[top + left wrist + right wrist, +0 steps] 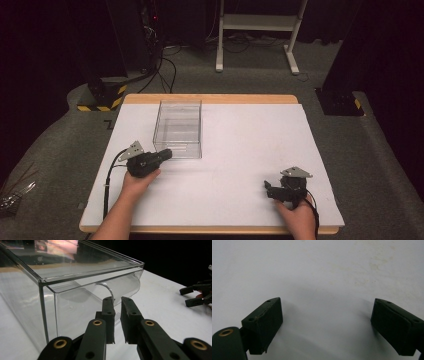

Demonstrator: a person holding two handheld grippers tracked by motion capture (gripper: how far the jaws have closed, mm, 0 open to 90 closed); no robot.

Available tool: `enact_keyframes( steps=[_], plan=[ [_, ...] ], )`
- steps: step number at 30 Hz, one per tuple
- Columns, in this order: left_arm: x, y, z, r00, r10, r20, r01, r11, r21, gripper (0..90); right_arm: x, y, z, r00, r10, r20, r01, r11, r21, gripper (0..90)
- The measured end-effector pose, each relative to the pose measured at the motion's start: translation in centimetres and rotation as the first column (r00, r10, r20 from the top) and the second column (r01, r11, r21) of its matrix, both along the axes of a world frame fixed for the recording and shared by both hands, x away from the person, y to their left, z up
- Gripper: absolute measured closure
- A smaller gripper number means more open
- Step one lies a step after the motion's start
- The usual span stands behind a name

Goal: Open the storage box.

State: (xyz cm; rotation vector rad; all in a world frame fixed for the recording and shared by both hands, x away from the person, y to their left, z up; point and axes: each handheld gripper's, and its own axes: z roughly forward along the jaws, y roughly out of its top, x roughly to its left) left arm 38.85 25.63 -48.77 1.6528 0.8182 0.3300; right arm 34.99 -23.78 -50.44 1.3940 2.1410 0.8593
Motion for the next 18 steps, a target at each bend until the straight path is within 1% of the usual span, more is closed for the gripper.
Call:
enact_keyframes(
  steps=[3, 6, 9, 15, 18],
  plan=[
    [-0.1, 0.0, 0.0, 1.0, -0.003, -0.002, 0.003, 1.0, 0.003, 81.5, 0.0, 0.0, 0.0, 1.0, 0.0, 0.0, 0.0, 1.0, 0.0, 10.4],
    [-0.6, 0.2, -0.1, 0.9996, -0.025, 0.012, 0.025, 0.9997, -0.003, 81.7, 0.0, 0.0, 0.0, 1.0, 0.0, 0.0, 0.0, 1.0, 0.0, 10.4],
    [-0.9, 0.3, -0.1, 0.9995, -0.028, 0.014, 0.028, 0.9996, 0.001, 81.9, 0.0, 0.0, 0.0, 1.0, 0.0, 0.0, 0.0, 1.0, 0.0, 10.4],
    [-1.3, 0.2, 0.0, 0.9993, -0.035, 0.01, 0.035, 0.9994, 0.007, 82.3, 0.0, 0.0, 0.0, 1.0, 0.0, 0.0, 0.0, 1.0, 0.0, 10.4],
    [-1.6, 0.3, -0.1, 0.9992, -0.039, 0.009, 0.039, 0.9992, 0.001, 82.4, 0.0, 0.0, 0.0, 1.0, 0.0, 0.0, 0.0, 1.0, 0.0, 10.4]
  ],
)
